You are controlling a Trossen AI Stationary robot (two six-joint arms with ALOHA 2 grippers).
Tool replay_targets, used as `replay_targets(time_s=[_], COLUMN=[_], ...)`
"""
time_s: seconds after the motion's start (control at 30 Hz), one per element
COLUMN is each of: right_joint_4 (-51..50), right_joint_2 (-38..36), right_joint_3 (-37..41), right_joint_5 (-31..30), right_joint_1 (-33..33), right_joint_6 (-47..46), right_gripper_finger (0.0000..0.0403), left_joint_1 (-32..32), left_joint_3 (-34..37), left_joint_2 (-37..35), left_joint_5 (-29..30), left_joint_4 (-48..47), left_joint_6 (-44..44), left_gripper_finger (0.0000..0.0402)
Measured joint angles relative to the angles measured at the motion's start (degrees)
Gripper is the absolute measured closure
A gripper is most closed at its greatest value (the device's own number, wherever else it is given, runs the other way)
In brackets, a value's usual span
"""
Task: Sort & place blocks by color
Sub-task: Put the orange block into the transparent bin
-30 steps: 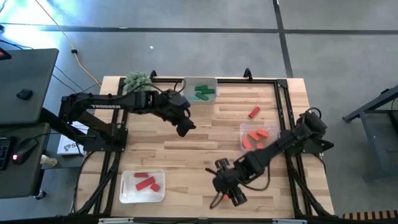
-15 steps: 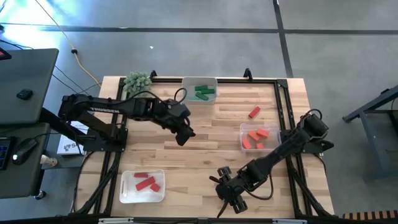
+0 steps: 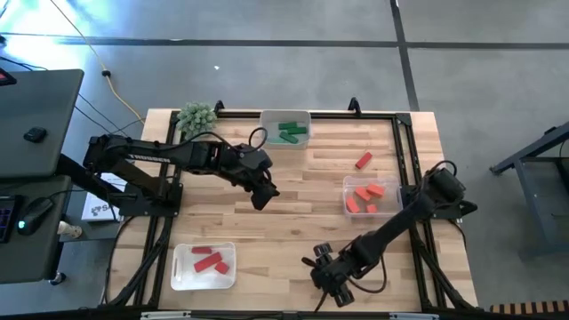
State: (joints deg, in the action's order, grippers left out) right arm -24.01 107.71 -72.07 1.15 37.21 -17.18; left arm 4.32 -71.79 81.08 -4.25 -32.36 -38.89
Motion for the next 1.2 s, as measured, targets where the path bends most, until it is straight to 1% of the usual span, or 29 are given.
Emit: replay_targets(time_s=[0.1, 0.47, 0.7, 0.9, 1.03, 1.2], right_joint_4=[-0.1, -0.5, -2.2, -3.4, -3.4, -3.4], right_joint_2=[1.1, 3.7, 3.7, 3.7, 3.6, 3.6], right_joint_3=[0.0, 0.0, 0.0, -0.1, -0.1, -0.3], right_joint_5=[-2.0, -2.3, -2.1, -1.1, -0.7, -0.7], right_joint_1=[0.4, 0.5, -0.1, -0.3, -0.5, -0.5], right_joint_6=[0.6, 0.5, -0.8, -0.8, -2.0, -3.6], right_gripper_finger=[0.0182, 0.0187, 0.024, 0.027, 0.0303, 0.0303], left_joint_1=[0.0, 0.0, 0.1, 0.7, 1.3, 1.3], left_joint_3=[0.0, 0.0, 0.0, 0.0, 0.0, 0.0], left_joint_2=[0.0, 0.0, 0.0, 0.0, 0.0, 0.0], left_joint_5=[0.0, 0.0, 0.8, 1.1, 1.1, 1.1], left_joint_4=[0.0, 0.0, 0.0, 0.0, 0.0, 0.0], left_joint_6=[0.0, 0.1, 1.1, 1.6, 1.6, 1.6], left_gripper_finger=[0.0273, 0.0273, 0.0273, 0.0273, 0.0273, 0.0273])
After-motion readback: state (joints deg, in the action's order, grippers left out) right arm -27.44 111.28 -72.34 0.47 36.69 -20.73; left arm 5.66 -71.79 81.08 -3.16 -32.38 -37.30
